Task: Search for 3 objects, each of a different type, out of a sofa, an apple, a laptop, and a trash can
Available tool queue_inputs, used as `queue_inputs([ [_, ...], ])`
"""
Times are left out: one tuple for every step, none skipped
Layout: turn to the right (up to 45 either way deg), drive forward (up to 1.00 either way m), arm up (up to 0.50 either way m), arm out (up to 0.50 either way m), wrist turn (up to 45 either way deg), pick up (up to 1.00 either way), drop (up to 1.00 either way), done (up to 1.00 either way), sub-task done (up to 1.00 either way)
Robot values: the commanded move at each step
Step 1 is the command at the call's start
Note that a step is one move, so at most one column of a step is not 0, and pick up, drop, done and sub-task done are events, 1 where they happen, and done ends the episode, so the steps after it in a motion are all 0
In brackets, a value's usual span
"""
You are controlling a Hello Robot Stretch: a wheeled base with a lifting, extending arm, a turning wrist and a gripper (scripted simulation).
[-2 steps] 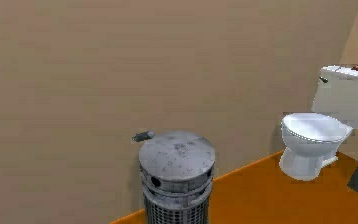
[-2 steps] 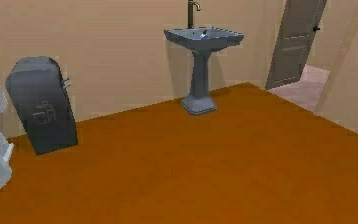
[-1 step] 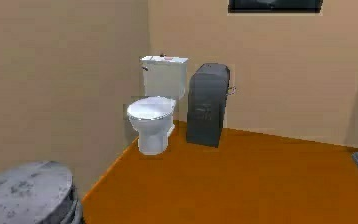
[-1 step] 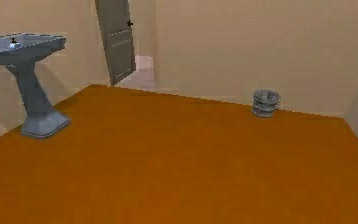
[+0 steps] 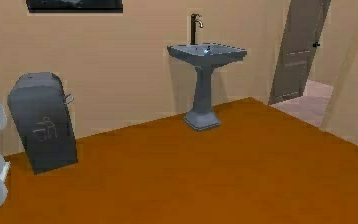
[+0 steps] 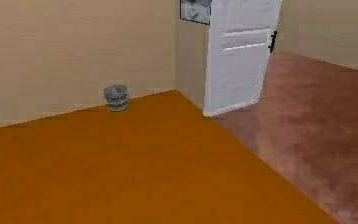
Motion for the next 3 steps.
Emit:
queue_inputs([
  [30.0,0.0,0.0,0.0,0.0,0.0,0.0,0.0,0.0],
  [0.0,1.0,0.0,0.0,0.0,0.0,0.0,0.0,0.0],
  [3.0,0.0,0.0,0.0,0.0,0.0,0.0,0.0,0.0],
])
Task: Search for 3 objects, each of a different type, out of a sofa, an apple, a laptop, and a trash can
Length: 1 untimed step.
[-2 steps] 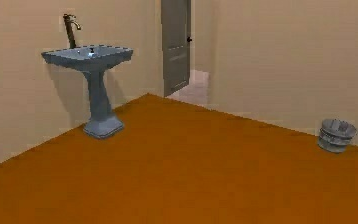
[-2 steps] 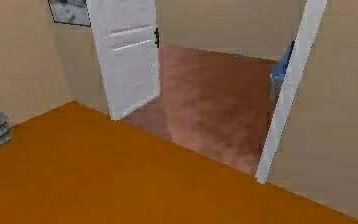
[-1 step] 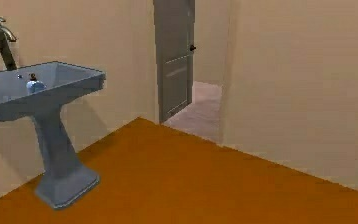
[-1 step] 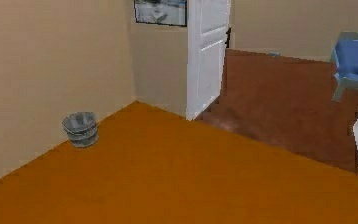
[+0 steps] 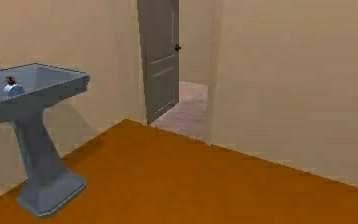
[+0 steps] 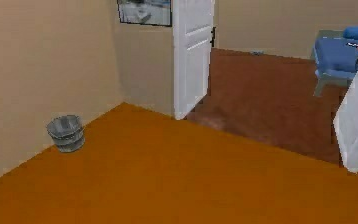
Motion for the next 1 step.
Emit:
queue_inputs([
  [0.0,1.0,0.0,0.0,0.0,0.0,0.0,0.0,0.0],
])
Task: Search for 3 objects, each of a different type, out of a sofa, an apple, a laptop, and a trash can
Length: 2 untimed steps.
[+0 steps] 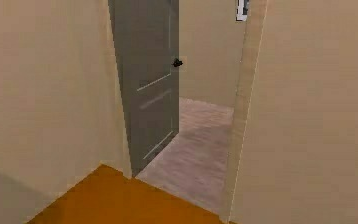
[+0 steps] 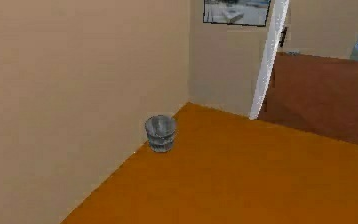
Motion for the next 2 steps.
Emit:
queue_inputs([
  [0.0,0.75,0.0,0.0,0.0,0.0,0.0,0.0,0.0],
  [9.0,0.0,0.0,0.0,0.0,0.0,0.0,0.0,0.0],
])
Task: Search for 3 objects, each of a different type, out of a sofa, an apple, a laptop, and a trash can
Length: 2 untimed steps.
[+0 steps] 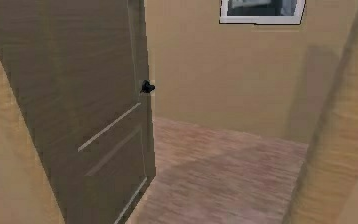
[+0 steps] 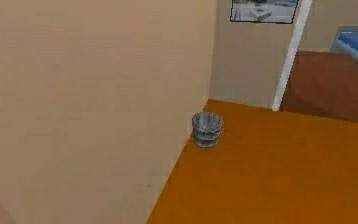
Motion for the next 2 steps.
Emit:
queue_inputs([
  [0.0,0.65,0.0,0.0,0.0,0.0,0.0,0.0,0.0],
  [12.0,0.0,0.0,0.0,0.0,0.0,0.0,0.0,0.0],
])
